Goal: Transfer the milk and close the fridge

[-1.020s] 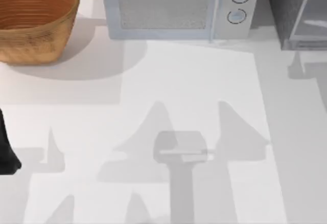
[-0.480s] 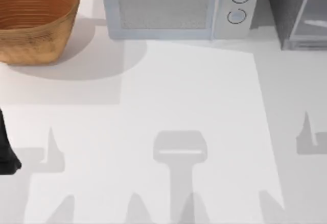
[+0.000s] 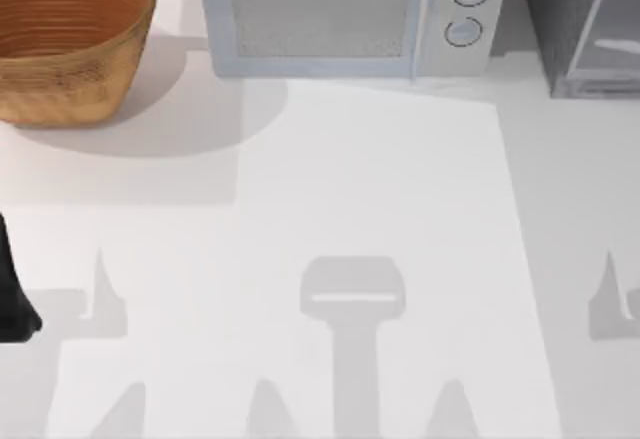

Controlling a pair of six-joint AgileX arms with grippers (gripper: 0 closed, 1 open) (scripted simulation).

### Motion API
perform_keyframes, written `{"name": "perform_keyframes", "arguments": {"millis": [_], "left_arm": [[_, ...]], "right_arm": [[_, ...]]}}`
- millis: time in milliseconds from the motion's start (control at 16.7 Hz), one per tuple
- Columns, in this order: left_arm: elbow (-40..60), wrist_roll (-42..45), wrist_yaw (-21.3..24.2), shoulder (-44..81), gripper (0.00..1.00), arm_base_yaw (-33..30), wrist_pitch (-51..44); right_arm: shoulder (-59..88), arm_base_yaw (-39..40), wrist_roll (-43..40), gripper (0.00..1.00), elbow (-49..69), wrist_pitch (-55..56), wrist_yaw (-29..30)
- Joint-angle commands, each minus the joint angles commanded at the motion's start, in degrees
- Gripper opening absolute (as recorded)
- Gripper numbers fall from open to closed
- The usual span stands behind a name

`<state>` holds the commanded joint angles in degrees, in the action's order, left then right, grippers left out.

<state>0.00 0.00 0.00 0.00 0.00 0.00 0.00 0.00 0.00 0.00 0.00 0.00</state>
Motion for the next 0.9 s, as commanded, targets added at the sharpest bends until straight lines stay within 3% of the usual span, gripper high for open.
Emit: {"name": "perform_keyframes", "arguments": {"millis": [480, 900], "left_arm": [[0.0, 0.0, 0.0, 0.0, 1.0, 0.0, 0.0], [0.0, 0.0, 0.0, 0.0, 1.0, 0.0, 0.0]], "right_arm": [[-4.31, -0.56, -0.02, 1.0, 3.9, -6.16, 0.4], [-21.33, -0.66, -0.44, 1.0, 17.86, -37.41, 0.68]]}}
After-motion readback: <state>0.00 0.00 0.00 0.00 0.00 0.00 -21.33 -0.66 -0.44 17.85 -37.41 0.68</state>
